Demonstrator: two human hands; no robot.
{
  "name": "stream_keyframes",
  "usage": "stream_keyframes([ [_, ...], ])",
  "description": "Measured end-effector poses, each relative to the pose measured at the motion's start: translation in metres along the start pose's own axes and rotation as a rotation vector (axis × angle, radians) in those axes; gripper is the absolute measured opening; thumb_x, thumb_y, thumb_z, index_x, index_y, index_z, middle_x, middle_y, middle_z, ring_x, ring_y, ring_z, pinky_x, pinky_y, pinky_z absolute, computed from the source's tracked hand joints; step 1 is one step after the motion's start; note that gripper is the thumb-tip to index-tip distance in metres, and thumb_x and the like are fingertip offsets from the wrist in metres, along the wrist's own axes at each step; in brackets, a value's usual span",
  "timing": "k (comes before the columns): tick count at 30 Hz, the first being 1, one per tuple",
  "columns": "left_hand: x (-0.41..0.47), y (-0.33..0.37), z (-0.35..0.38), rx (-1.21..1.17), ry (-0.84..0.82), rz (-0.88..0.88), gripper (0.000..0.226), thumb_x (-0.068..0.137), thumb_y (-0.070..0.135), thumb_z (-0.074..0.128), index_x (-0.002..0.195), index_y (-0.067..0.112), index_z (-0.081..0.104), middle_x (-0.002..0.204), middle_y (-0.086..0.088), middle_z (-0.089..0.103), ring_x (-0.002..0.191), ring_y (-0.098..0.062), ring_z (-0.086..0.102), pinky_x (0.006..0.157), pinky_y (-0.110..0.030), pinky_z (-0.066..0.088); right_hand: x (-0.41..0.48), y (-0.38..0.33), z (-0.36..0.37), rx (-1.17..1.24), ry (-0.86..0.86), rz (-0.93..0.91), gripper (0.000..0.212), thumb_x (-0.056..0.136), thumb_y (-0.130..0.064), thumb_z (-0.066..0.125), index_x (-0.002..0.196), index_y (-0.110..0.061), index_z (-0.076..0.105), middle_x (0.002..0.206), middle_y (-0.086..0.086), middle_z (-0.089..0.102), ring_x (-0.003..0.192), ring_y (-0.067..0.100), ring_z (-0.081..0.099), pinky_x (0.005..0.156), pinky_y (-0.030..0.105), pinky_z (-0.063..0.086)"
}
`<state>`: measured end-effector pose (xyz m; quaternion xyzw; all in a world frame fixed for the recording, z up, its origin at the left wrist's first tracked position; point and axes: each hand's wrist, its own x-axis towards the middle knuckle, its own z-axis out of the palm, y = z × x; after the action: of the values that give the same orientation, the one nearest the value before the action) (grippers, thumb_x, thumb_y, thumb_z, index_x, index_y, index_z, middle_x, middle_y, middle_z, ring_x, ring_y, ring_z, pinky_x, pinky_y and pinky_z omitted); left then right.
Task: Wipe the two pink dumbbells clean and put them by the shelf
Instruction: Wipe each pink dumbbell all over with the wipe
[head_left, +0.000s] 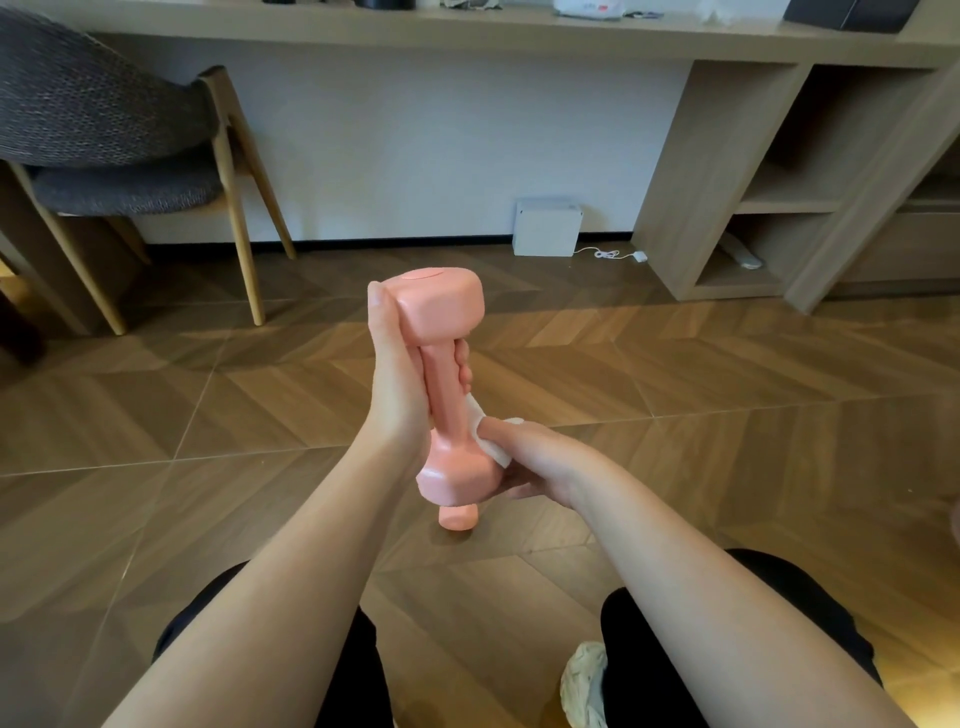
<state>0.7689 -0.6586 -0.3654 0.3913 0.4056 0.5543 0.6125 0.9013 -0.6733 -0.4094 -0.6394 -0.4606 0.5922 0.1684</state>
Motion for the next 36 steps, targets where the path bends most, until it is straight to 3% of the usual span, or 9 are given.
stream_keyframes([
  [5,-0.003,-0.001,0.005,-0.021,-0.05,0.015,0.083,0.093,0.074,0.013,0.084,0.01,0.065,0.061,-0.011,0.049,0.054,-0.022,0.041,0.059,-0.034,0.037,-0.002,-0.003,0.002,-0.063,-0.008,0.035,0.022,0.096,-0.042,0.037,0.09,-0.023,0.048,0.07,-0.006,0.07,0.073,0.018,0.07,0.074,0.033,0.034],
  [10,-0.005,0.003,0.005,-0.068,-0.112,-0.009,0.09,0.093,0.073,0.006,0.084,0.007,0.066,0.057,-0.012,0.044,0.051,-0.023,0.037,0.054,-0.033,0.033,0.0,0.0,0.0,-0.109,-0.044,0.081,0.056,0.086,-0.065,0.046,0.117,-0.022,0.064,0.111,0.002,0.075,0.098,0.015,0.073,0.095,0.044,0.032],
  [14,-0.006,0.003,0.005,-0.062,-0.124,-0.009,0.092,0.093,0.072,0.004,0.079,0.004,0.064,0.052,-0.012,0.045,0.049,-0.024,0.036,0.053,-0.033,0.032,0.008,0.006,-0.002,0.047,-0.121,0.086,0.049,0.089,-0.047,0.053,0.128,-0.018,0.057,0.126,0.003,0.068,0.118,0.025,0.064,0.094,0.048,0.034],
  [18,-0.001,0.001,0.0,-0.024,-0.125,-0.017,0.093,0.092,0.075,0.005,0.078,0.007,0.067,0.059,-0.015,0.051,0.055,-0.026,0.045,0.062,-0.037,0.039,0.008,0.008,-0.001,0.121,-0.107,0.107,0.045,0.09,-0.042,0.055,0.128,-0.017,0.056,0.125,0.004,0.068,0.118,0.028,0.064,0.072,0.044,0.038],
  [22,0.003,-0.002,0.0,0.22,0.006,-0.041,0.088,0.077,0.083,0.02,0.086,0.006,0.062,0.075,-0.01,0.06,0.072,-0.024,0.055,0.081,-0.047,0.049,0.006,0.009,-0.001,0.216,-0.059,0.114,0.034,0.09,-0.038,0.056,0.12,-0.022,0.058,0.119,0.004,0.07,0.104,0.026,0.071,0.068,0.04,0.039],
  [25,0.004,-0.005,0.001,0.336,0.096,0.006,0.081,0.074,0.083,0.032,0.092,0.009,0.062,0.081,-0.007,0.06,0.075,-0.02,0.057,0.091,-0.048,0.053,0.004,0.008,0.003,0.238,-0.03,0.101,0.035,0.09,-0.035,0.055,0.122,-0.021,0.058,0.112,0.006,0.072,0.092,0.023,0.073,0.079,0.042,0.038],
  [27,0.002,-0.005,0.001,0.312,0.135,0.023,0.079,0.07,0.084,0.035,0.081,0.011,0.061,0.074,-0.006,0.06,0.071,-0.021,0.057,0.084,-0.045,0.053,0.002,0.006,0.005,0.228,0.012,0.097,0.034,0.089,-0.038,0.055,0.118,-0.021,0.059,0.098,0.002,0.07,0.079,0.019,0.069,0.09,0.043,0.036],
  [33,0.003,-0.003,0.0,0.15,0.105,0.012,0.074,0.075,0.082,0.029,0.069,0.013,0.054,0.065,-0.002,0.053,0.066,-0.021,0.047,0.075,-0.042,0.041,-0.002,-0.001,0.002,0.116,-0.051,0.08,0.033,0.089,-0.043,0.047,0.111,-0.021,0.059,0.098,0.005,0.072,0.085,0.019,0.068,0.102,0.045,0.034],
  [36,0.001,-0.004,-0.001,0.12,0.061,0.038,0.071,0.082,0.077,0.025,0.07,0.012,0.054,0.065,-0.004,0.049,0.062,-0.019,0.043,0.071,-0.041,0.037,-0.001,0.0,0.002,0.073,-0.071,0.082,0.042,0.089,-0.041,0.046,0.122,-0.018,0.059,0.099,0.006,0.073,0.086,0.018,0.069,0.105,0.043,0.032],
])
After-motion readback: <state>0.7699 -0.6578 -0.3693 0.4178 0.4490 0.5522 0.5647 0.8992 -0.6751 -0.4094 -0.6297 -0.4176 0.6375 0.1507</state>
